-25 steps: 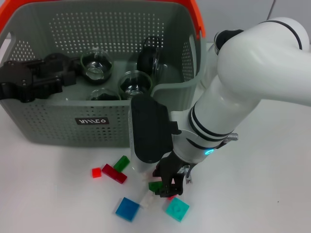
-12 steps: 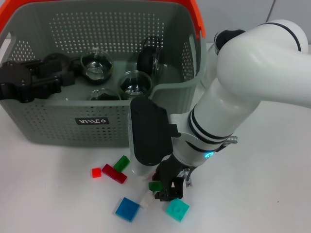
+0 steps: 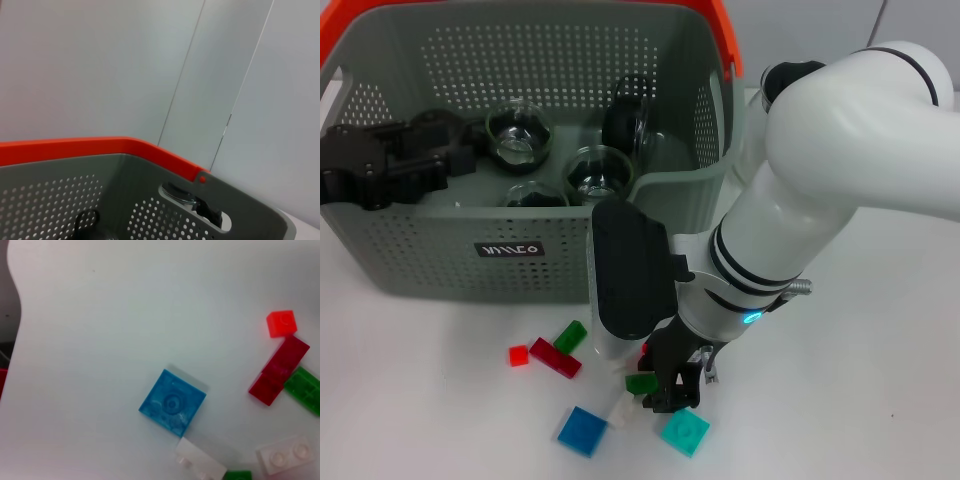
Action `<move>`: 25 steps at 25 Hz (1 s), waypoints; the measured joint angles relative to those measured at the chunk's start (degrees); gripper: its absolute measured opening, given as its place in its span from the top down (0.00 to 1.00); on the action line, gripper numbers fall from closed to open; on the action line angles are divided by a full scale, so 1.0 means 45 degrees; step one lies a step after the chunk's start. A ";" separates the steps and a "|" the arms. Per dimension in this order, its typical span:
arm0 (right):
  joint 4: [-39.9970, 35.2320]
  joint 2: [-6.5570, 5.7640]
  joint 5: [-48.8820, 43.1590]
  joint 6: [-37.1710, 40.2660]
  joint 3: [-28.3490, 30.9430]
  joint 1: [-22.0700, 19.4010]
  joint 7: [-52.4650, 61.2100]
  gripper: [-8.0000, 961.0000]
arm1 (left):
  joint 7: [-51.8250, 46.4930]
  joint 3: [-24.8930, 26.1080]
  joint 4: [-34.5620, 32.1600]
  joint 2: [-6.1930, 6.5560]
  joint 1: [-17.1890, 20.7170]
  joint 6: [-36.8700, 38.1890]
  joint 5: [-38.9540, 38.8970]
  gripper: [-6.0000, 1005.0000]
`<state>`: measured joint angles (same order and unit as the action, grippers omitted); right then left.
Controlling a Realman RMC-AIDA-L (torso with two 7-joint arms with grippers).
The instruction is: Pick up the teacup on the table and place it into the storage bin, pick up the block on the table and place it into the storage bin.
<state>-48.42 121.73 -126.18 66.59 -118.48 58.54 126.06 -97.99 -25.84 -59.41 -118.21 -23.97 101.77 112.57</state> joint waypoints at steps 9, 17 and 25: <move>-0.0002 -0.0001 -0.0029 0.0055 -0.0019 0.0018 -0.0046 0.70 | -0.0001 -0.0024 -0.0002 0.0017 -0.0026 -0.0031 0.0005 0.38; -0.0212 -0.0038 0.0018 0.0069 0.0005 0.0020 -0.0009 0.78 | 0.0000 -0.0033 -0.0002 0.0020 -0.0026 -0.0059 0.0004 0.38; -0.1471 -0.0165 -0.0084 0.0849 0.0139 -0.0087 0.0857 0.78 | 0.0008 -0.0006 -0.0002 0.0019 0.0001 -0.0057 0.0003 0.38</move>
<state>-55.04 120.99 -126.56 70.41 -117.85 58.15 129.92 -97.96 -25.87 -59.42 -118.12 -23.96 101.51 112.59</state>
